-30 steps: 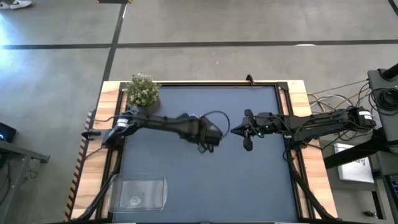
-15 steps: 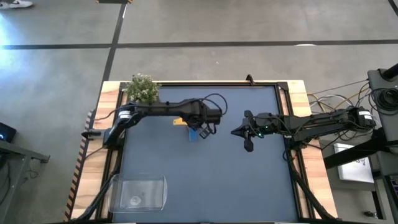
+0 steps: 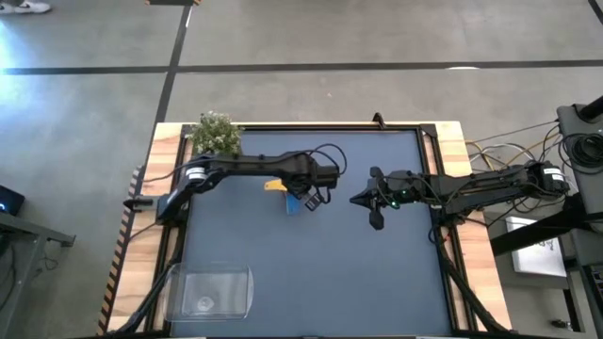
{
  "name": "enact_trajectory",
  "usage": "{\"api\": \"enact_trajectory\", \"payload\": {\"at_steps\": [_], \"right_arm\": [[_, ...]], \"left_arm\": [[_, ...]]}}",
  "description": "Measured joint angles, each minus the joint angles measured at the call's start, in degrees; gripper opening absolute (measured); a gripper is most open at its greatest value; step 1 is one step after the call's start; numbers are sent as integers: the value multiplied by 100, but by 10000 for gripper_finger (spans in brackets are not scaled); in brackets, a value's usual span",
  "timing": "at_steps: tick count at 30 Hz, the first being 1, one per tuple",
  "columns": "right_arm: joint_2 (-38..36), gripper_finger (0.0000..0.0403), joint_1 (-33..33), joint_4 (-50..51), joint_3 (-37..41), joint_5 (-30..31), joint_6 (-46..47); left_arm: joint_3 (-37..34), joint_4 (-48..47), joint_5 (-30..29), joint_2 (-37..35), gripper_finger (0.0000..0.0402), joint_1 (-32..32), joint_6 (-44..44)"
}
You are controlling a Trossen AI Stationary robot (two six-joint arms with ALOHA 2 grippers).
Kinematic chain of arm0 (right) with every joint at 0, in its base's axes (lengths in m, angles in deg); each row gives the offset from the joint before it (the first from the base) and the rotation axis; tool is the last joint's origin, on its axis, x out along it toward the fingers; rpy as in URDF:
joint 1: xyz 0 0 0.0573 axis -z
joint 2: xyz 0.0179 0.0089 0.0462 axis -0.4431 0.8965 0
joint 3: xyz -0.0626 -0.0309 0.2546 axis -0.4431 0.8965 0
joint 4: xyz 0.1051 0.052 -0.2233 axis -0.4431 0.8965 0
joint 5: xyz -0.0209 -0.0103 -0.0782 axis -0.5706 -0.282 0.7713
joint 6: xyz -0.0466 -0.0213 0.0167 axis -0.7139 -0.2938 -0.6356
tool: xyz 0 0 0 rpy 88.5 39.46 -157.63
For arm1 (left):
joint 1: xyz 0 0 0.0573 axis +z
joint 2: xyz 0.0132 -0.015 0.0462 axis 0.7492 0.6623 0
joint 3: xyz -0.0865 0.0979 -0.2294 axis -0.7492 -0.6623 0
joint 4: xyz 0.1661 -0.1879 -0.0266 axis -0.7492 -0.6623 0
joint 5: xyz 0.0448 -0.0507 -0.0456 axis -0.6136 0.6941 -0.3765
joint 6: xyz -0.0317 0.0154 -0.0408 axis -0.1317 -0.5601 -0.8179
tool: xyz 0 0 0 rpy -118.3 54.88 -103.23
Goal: Nest measuring cups in basket
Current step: Stack the yellow measuring cup on top of the blue measuring cup
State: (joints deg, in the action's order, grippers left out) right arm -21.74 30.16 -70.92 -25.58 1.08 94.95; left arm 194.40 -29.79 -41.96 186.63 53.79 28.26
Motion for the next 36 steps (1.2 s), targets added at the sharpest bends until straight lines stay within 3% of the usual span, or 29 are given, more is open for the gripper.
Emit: {"api": "enact_trajectory", "payload": {"at_steps": [10,14,23,26,29,36], "right_arm": [[0,9,0,23,0,0,0],[0,9,0,30,0,0,3],[0,9,-26,147,59,-4,46],[0,9,-93,265,63,-6,48],[0,9,-188,299,63,-4,50],[0,9,-420,287,63,0,110]], "left_arm": [[175,-147,-75,32,123,10,336],[481,-690,-461,23,168,-79,663],[323,-1112,-680,-195,216,-266,1781],[-60,-991,-820,-526,219,-329,1824],[-798,-216,-863,-1188,219,-370,1813],[-3408,2115,-498,-2986,219,-322,1859]]}}
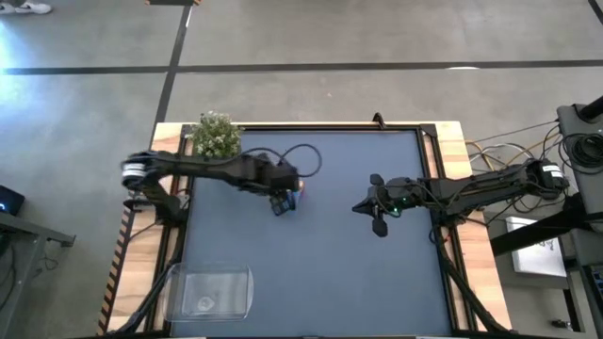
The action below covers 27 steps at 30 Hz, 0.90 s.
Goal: Nest measuring cups in basket
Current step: Stack the yellow measuring cup on top of the blue measuring cup
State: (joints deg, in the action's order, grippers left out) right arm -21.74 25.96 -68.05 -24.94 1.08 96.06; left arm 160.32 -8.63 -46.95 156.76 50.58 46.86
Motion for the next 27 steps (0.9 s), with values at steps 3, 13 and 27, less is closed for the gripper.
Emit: {"api": "enact_trajectory", "payload": {"at_steps": [3,13,27], "right_arm": [[0,9,-30,-26,-4,42,1],[-2,9,-28,-344,-7,50,-18],[2,9,-28,-415,-7,50,-19]], "left_arm": [[-863,821,20,-497,220,5,289],[-1758,1322,94,-658,225,142,978],[-1613,1320,-210,-20,302,609,1754]]}}
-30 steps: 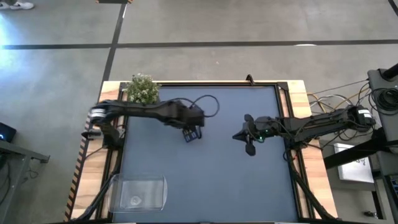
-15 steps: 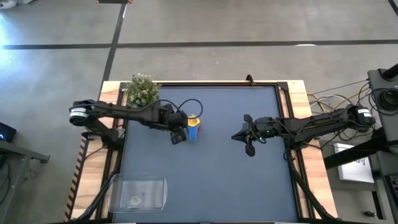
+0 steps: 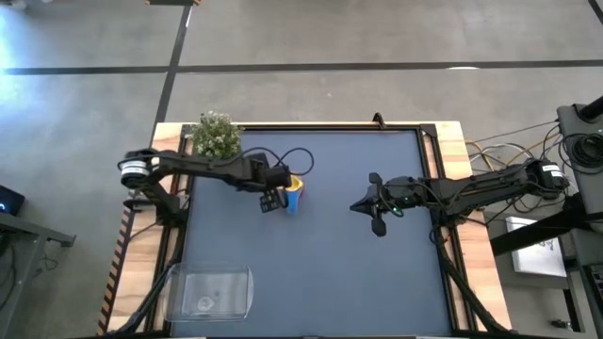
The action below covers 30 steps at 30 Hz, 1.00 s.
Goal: Nest measuring cups in basket
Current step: Stack the yellow measuring cup on top of the blue measuring cup
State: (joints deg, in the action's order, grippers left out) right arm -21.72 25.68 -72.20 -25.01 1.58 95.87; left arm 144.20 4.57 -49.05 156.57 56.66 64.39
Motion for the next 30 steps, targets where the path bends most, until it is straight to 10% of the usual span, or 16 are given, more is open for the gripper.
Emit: {"api": "enact_trajectory", "payload": {"at_steps": [30], "right_arm": [[4,9,0,-1,11,4,-46]], "left_arm": [[284,53,1773,81,223,-106,-629]]}}
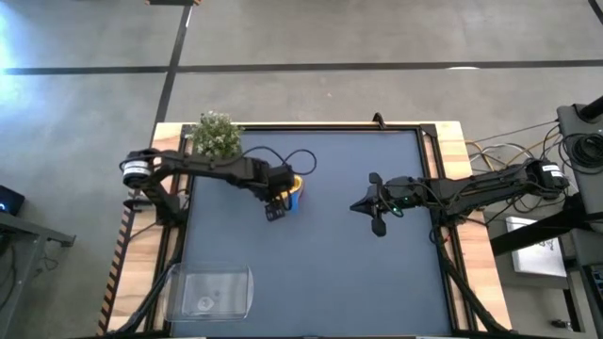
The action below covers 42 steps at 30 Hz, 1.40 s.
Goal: Nest measuring cups in basket
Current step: Stack the yellow measuring cup on top of the blue measuring cup
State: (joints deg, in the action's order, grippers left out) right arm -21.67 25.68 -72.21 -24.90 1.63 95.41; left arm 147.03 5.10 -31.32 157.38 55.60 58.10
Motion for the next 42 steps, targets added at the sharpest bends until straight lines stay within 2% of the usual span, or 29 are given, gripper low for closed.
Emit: {"api": "enact_trajectory", "payload": {"at_steps": [12,14,18,22,26,36,42], "right_arm": [[2,9,0,-14,0,-2,26],[2,9,0,-6,0,-2,28],[2,9,0,25,0,-3,45],[2,9,0,16,0,-4,46],[2,9,0,1,0,-2,63],[2,9,0,-20,0,-4,120],[2,9,0,-19,0,-4,116]], "left_arm": [[1372,-73,111,246,223,-407,-617],[1496,-203,93,325,223,-405,-1099],[1604,-519,-111,530,227,-365,-2845],[1600,-797,-199,670,240,-369,-3535],[1598,-817,-205,760,262,-377,-3778],[1590,-1199,-278,803,334,-280,-3746],[1590,-1042,-64,1029,356,-202,-3747]]}}
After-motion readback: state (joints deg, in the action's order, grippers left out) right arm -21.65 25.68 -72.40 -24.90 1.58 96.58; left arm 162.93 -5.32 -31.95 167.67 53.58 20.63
